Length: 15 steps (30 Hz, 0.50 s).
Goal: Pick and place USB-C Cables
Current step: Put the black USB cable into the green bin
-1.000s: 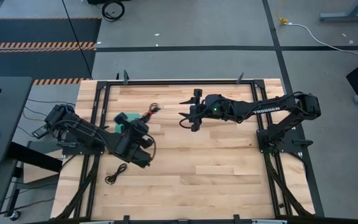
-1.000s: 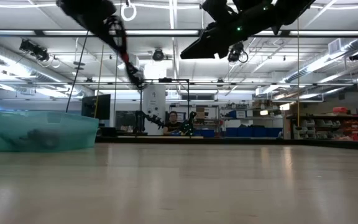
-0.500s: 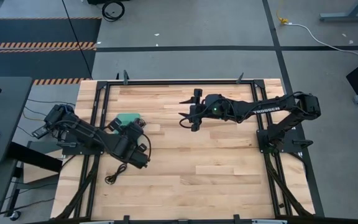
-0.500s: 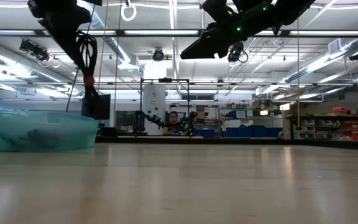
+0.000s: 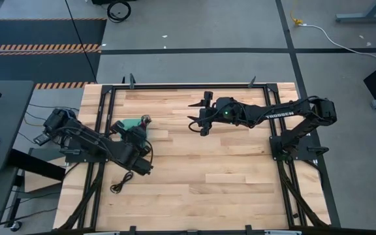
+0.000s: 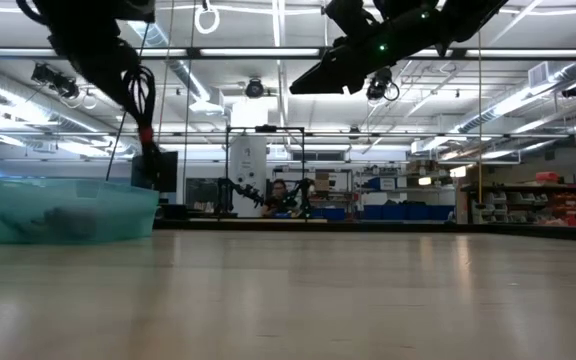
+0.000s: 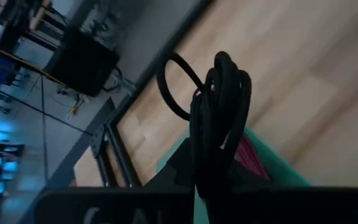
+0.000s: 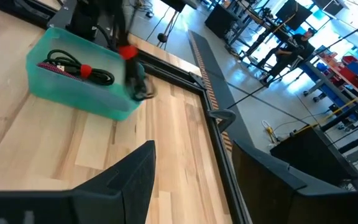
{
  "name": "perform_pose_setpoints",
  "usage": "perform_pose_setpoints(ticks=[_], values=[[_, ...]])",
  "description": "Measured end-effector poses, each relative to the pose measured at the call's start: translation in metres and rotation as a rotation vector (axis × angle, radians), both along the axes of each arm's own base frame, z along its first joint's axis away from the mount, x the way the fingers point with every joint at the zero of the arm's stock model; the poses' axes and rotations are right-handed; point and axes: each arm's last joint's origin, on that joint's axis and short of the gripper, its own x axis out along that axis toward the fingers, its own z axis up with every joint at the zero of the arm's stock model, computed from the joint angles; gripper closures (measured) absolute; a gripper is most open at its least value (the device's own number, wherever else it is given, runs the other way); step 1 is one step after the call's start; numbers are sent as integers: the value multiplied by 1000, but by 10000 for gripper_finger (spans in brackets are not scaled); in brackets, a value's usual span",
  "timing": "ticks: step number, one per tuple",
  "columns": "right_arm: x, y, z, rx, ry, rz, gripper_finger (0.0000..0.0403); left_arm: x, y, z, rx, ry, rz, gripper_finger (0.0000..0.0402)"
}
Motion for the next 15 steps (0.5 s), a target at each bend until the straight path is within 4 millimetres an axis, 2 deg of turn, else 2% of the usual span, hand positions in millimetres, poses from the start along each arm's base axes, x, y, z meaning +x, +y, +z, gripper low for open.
perform_pose_setpoints(ticks=[5, 9, 15], values=[[0, 0, -1, 28, 1, -8, 187, -17, 0, 22, 28, -174, -45, 389], [-1, 0, -3, 53, 17, -15, 188, -29, -1, 31, -1, -240, -69, 389], [-2, 1, -7, 67, 60, -17, 188, -49, 8, 16, -15, -234, -38, 389]])
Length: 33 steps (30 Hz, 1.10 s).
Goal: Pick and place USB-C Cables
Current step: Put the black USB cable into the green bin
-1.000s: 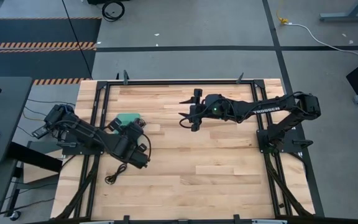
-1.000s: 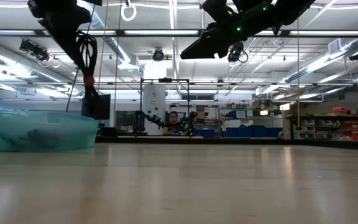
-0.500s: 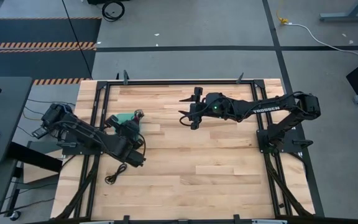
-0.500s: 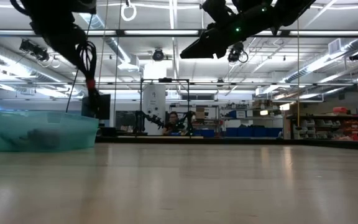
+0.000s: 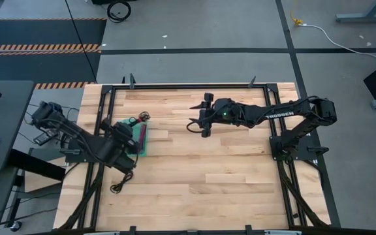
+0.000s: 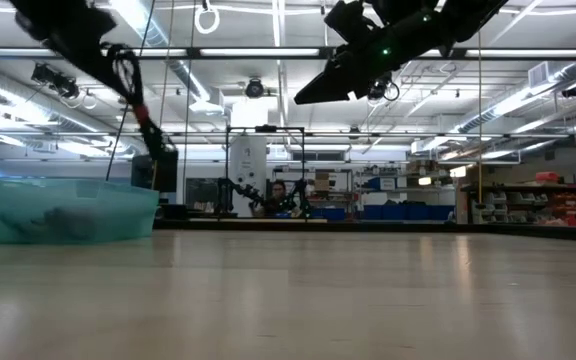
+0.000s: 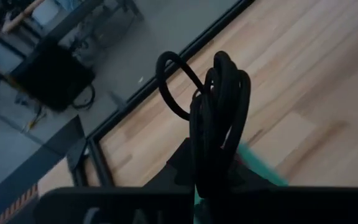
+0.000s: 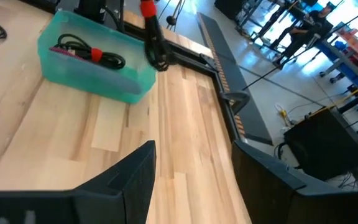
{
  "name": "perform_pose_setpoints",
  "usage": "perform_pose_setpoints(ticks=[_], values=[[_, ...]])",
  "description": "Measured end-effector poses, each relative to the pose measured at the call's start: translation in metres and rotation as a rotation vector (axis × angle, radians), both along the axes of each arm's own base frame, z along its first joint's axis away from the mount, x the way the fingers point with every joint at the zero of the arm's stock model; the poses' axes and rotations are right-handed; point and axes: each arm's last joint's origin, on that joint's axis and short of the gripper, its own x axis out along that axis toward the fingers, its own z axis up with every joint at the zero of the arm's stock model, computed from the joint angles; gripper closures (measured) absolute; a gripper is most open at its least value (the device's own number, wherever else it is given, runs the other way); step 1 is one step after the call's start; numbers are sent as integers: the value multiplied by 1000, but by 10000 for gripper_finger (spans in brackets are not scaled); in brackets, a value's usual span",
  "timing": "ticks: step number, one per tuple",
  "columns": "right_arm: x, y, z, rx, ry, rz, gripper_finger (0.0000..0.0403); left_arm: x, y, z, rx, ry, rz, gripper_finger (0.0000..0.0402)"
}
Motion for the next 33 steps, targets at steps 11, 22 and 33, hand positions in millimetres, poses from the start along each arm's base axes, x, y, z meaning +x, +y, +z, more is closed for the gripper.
perform_pose_setpoints(ticks=[11, 22, 33], values=[[-2, 0, -3, 15, 33, -28, 188, -43, 18, -34, -110, 75, 26, 379], [-2, 0, -4, 43, 24, -40, 188, -46, -5, -43, -235, 67, -111, 385], [-1, 0, -3, 42, 15, -34, 188, -37, -4, -44, -263, -26, -62, 278]])
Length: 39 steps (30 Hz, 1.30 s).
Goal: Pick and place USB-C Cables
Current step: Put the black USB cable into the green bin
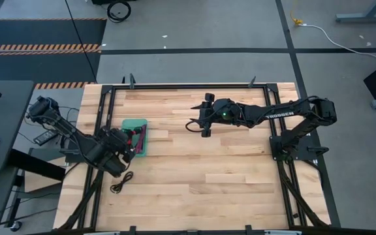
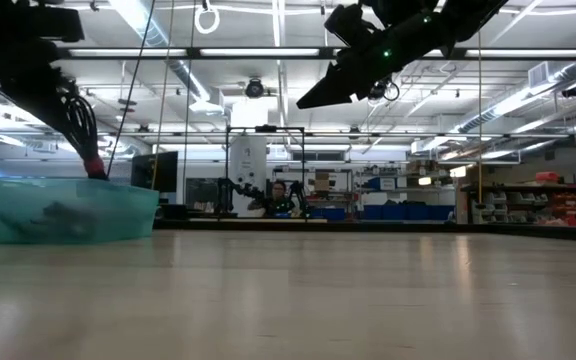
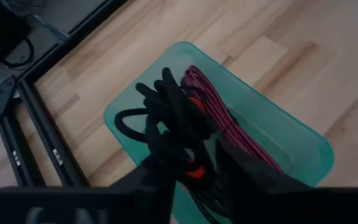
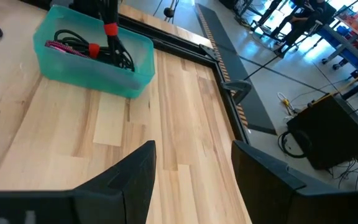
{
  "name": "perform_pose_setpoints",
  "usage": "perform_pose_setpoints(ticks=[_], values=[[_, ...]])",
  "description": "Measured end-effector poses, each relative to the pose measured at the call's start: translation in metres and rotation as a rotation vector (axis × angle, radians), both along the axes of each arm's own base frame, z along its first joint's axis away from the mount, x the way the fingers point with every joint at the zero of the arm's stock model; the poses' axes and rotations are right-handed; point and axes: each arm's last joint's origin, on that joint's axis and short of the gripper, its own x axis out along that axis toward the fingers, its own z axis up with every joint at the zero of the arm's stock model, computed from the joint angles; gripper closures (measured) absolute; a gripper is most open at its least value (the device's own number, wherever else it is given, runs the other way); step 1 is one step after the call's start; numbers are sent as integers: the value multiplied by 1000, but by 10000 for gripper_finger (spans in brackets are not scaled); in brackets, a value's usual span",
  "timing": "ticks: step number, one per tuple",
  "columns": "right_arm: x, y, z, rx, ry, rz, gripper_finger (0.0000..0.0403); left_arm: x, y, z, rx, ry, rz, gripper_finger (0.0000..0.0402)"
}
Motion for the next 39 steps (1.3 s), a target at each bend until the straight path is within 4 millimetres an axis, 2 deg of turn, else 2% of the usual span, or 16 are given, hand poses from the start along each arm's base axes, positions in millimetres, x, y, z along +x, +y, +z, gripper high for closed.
perform_pose_setpoints(ticks=[6, 12, 20, 24, 31, 39], values=[[1, 0, 2, -4, -20, 3, 188, 5, 5, 0, 4, -20, 37, 208], [1, 0, 2, -6, -27, 4, 188, 7, 10, 1, 47, 9, 25, 181], [1, 0, 3, -6, -28, 4, 188, 13, 7, 20, 61, -27, -15, 196], [1, 0, 3, -5, -28, 5, 188, 14, 6, 22, 53, -67, 13, 209], [1, 1, 2, 12, -31, 34, 188, 11, 2, 18, -222, -36, 176, 227], [1, 1, 2, 12, -24, 35, 188, 15, -2, 17, -296, -76, 193, 246]])
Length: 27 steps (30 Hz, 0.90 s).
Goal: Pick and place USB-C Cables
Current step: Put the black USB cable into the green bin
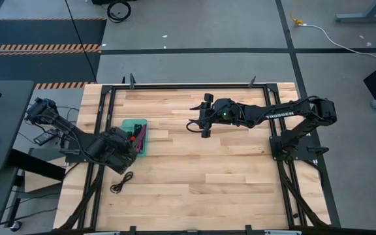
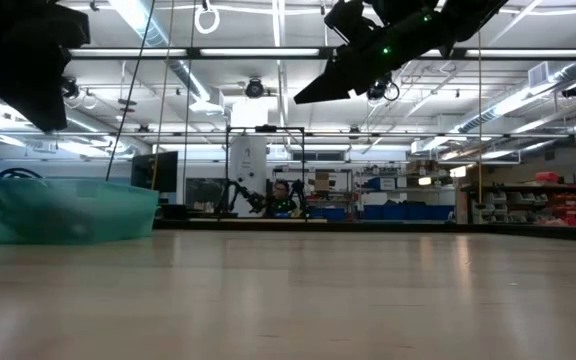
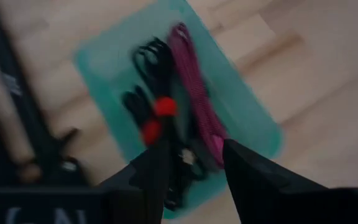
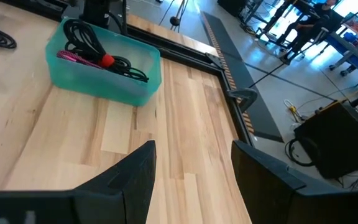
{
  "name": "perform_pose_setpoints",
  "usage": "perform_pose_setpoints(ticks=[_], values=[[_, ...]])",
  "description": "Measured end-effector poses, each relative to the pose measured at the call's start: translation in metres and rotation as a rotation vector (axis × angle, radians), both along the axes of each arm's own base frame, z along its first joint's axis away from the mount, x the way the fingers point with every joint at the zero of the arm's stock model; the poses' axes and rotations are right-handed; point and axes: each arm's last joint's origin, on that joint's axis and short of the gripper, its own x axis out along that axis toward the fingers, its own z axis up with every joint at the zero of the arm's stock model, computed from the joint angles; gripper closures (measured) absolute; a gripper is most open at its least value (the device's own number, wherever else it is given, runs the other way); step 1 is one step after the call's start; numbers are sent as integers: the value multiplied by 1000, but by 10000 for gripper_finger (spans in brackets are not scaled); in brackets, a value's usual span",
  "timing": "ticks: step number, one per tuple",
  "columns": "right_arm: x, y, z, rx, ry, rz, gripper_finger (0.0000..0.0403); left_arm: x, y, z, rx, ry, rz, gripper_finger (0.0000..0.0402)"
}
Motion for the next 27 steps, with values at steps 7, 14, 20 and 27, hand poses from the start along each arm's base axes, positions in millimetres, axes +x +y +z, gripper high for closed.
perform_pose_setpoints(ticks=[7, 14, 20, 27], values=[[0, 0, 0, 30, -8, -11, 188, 10, -21, 6, -448, 86, -142, 248], [-1, 3, -3, 55, 15, -11, 188, 14, -44, 6, -600, 70, -259, 248], [-1, 6, -4, 51, 34, 1, 188, 13, -58, -16, -521, 266, -280, 248], [-1, 6, -4, 46, 36, 2, 188, 15, -79, -38, -505, 386, -314, 248]])
